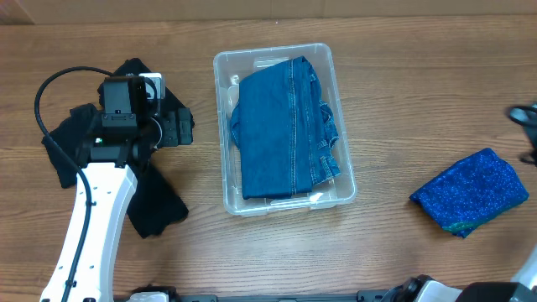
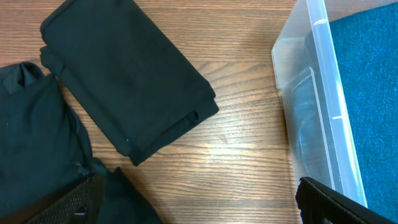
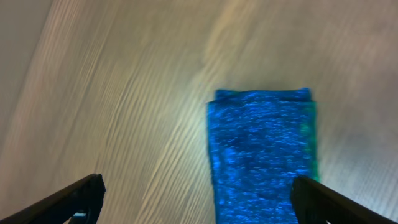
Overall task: Pack container
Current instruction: 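Move right gripper to the sparkly blue fabric and grasp it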
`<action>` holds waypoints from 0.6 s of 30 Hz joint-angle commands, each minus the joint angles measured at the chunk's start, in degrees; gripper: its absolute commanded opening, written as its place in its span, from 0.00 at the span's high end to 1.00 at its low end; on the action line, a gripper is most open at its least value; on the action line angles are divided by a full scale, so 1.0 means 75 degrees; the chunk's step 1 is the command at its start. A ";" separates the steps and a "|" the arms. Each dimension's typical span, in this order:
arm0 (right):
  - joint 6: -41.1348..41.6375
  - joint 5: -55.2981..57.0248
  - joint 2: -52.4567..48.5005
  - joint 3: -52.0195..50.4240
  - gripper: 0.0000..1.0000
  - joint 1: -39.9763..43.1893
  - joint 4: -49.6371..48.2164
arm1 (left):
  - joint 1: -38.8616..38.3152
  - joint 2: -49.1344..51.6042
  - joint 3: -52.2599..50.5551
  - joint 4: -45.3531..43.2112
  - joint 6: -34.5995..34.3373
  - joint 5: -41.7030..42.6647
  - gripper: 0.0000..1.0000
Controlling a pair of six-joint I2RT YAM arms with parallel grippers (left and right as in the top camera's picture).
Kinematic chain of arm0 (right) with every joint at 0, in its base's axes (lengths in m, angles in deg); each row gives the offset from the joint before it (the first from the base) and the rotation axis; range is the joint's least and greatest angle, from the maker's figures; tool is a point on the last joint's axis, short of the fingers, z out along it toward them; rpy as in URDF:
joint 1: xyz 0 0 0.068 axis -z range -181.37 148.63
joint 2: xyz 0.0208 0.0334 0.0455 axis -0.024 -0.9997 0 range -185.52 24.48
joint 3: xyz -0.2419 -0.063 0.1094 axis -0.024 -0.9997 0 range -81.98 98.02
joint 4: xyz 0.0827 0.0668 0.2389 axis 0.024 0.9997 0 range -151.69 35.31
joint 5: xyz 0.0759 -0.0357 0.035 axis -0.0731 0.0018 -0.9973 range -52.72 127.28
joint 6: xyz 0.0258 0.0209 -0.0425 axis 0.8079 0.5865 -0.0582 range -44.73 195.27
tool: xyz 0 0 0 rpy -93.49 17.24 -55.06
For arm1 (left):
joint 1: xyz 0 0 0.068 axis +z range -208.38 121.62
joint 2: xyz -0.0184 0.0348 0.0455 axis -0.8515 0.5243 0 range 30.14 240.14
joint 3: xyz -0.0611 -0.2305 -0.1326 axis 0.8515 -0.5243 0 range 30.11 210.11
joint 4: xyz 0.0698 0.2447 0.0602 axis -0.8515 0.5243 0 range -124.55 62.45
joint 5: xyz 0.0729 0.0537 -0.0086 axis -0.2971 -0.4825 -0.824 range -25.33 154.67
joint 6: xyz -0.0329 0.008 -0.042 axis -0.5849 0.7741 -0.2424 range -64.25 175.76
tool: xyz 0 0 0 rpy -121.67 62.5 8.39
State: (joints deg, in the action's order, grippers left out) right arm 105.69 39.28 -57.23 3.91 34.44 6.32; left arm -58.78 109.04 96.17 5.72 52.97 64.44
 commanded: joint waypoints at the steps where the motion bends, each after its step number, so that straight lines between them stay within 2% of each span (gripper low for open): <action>1: -0.0527 -0.1515 0.0184 -0.0819 0.00 0.1207 0.0093 | -0.0044 0.0023 0.0213 -0.0105 0.0006 -0.0050 0.00; 9: -0.1093 -0.2760 0.0207 -0.2946 0.00 0.2745 -0.0723 | -0.0044 0.0023 0.0213 -0.0198 0.0006 -0.0047 0.00; 18: -0.1125 -0.2908 0.0172 -0.5429 0.00 0.3037 -0.3244 | -0.0044 0.0023 0.0213 -0.0207 0.0006 -0.0050 0.00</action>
State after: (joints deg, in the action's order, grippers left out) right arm 97.99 19.30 -56.03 -31.69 57.19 -13.55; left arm -58.78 109.04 96.17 4.45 52.97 64.44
